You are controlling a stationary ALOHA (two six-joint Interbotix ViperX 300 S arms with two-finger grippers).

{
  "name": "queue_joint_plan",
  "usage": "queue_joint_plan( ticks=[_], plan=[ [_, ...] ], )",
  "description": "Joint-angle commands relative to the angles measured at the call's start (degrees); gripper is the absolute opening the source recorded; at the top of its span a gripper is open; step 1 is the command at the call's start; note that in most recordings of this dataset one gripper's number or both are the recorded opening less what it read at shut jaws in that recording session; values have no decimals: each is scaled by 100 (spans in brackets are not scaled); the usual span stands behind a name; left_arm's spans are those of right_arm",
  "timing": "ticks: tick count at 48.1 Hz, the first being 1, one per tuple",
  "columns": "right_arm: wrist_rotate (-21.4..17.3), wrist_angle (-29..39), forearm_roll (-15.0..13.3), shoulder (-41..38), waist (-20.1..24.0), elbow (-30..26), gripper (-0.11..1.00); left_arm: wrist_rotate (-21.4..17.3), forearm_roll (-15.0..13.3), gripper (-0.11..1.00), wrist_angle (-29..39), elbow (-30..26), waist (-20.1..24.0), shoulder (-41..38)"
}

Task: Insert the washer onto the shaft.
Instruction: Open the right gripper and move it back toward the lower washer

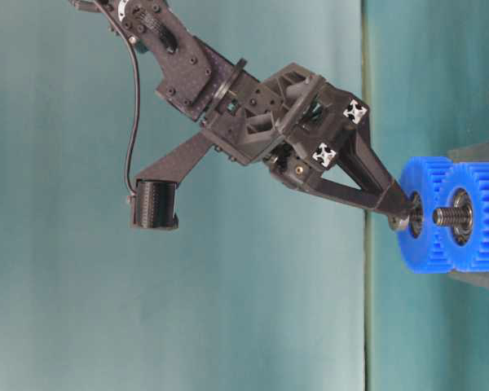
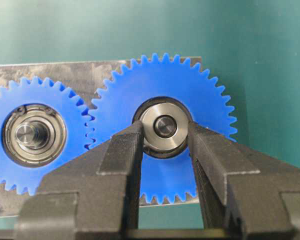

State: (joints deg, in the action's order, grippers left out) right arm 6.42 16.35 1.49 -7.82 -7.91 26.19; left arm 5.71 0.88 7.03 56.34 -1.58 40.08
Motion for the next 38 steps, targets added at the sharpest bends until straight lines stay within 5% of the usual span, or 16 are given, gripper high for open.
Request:
queue_joint_plan(
  ticks=[1, 9, 20, 38],
  plan=[
    [62, -88, 0, 79, -18, -123, 33, -9, 9, 0, -53, -70, -18, 9],
    [0, -97, 9, 79, -53, -141, 35, -9, 18, 0, -53, -70, -26, 9],
    [-114, -97, 26, 220, -79, -114, 93, -9, 9, 0, -53, -79, -26, 18],
    [-272, -97, 35, 1310, 202, 765, 89, 0, 18, 0, -53, -70, -26, 44]
  ],
)
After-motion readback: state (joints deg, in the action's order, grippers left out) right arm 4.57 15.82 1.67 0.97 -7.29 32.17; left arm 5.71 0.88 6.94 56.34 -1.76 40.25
